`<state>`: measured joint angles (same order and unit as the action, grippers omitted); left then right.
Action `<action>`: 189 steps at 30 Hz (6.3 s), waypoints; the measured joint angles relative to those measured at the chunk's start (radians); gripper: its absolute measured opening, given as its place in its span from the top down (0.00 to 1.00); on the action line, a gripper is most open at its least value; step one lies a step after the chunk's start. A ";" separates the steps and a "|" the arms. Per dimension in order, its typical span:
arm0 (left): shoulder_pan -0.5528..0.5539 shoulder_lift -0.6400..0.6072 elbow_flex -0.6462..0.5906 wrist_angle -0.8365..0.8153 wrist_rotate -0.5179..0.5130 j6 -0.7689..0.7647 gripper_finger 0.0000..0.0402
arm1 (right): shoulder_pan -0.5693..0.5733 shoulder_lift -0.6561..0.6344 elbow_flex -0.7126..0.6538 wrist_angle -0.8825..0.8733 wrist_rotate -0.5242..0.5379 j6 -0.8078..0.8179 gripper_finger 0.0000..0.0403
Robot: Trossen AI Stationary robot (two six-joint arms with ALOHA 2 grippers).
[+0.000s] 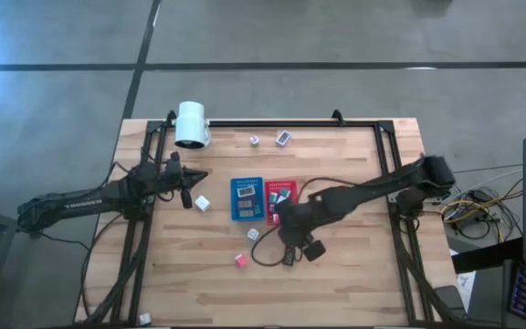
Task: Pick & Place Office items
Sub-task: Put the black digital clock into the blue bin
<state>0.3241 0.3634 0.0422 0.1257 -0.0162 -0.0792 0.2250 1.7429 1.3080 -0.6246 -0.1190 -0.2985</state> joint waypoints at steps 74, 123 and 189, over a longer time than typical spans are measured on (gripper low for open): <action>-0.001 0.001 0.000 -0.030 0.000 -0.008 0.97 | -0.052 -0.211 -0.087 0.227 -0.116 -0.117 0.65; -0.001 0.001 0.000 -0.031 0.000 -0.004 0.97 | -0.134 -1.399 -1.264 1.211 0.357 0.121 0.65; -0.133 0.079 0.166 0.339 0.140 0.005 0.85 | -0.247 -0.400 -0.553 1.198 0.064 0.198 0.65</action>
<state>0.1913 0.4421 0.2086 0.4644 0.1234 -0.0741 -0.0222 1.3433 0.7551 0.5736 -0.0547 -0.1004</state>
